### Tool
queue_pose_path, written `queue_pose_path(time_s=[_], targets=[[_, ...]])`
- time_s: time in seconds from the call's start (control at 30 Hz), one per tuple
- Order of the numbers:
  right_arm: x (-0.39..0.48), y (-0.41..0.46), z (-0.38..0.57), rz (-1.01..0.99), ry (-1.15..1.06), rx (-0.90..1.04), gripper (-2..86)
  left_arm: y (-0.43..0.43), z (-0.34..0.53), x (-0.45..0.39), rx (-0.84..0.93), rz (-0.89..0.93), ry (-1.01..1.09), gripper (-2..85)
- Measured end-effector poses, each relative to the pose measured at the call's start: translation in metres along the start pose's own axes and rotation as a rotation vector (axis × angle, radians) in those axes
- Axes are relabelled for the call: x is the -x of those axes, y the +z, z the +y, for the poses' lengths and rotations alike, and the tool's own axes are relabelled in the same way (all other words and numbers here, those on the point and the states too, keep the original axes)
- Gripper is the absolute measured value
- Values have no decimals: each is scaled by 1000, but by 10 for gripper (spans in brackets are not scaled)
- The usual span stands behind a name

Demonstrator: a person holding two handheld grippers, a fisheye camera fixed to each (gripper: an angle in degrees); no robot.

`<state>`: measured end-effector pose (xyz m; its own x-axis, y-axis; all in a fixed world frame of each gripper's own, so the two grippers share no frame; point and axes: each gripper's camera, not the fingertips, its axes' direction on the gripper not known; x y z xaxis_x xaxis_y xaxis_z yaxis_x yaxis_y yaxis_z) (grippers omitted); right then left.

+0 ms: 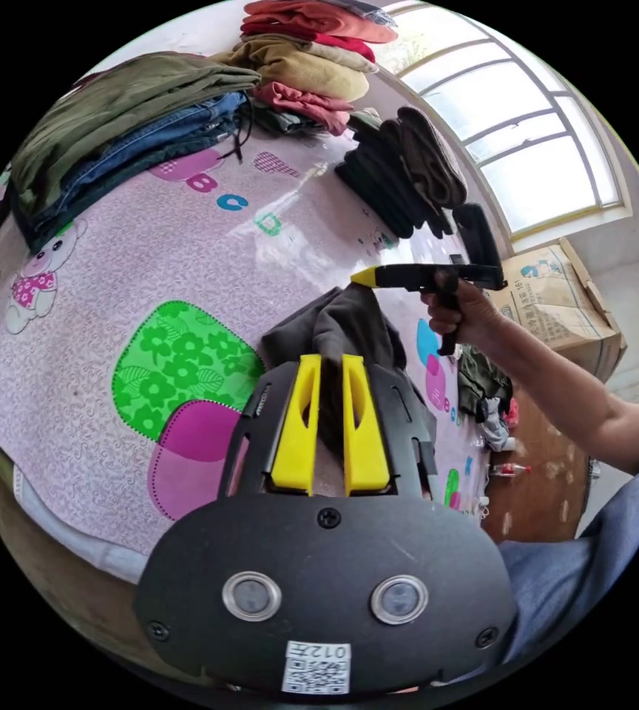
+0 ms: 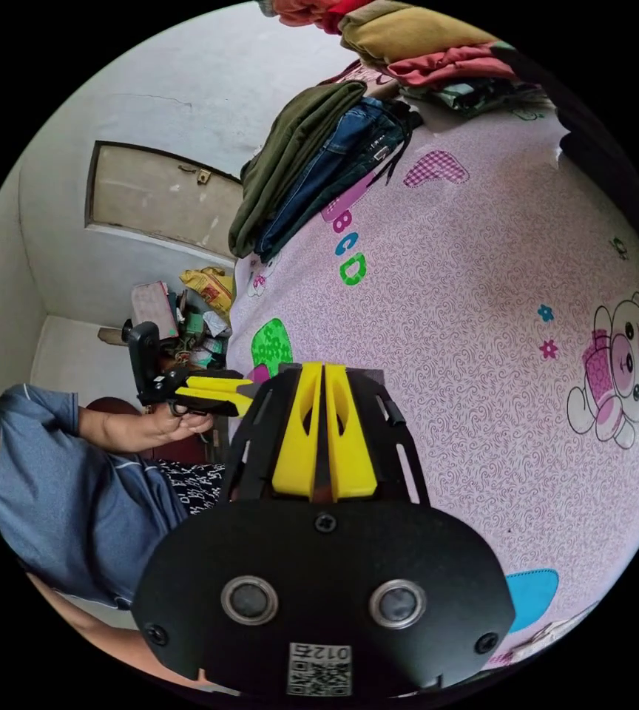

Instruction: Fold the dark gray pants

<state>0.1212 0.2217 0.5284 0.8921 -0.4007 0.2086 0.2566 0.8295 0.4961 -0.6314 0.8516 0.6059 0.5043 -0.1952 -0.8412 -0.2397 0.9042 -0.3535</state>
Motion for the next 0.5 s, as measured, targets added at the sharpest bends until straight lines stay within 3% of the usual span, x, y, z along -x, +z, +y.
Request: queue_pose_path(time_s=[0.13,0.4,0.5], targets=[[8,-43,23,8,45,-159,3,-13,-14,18,-31,224,15,59],[-32,15,9,121,188,-49,8,16,-31,51,43,170,-67,59],[-31,-10,19,164,210,-156,11,-5,-22,54,-37,210,-104,60]])
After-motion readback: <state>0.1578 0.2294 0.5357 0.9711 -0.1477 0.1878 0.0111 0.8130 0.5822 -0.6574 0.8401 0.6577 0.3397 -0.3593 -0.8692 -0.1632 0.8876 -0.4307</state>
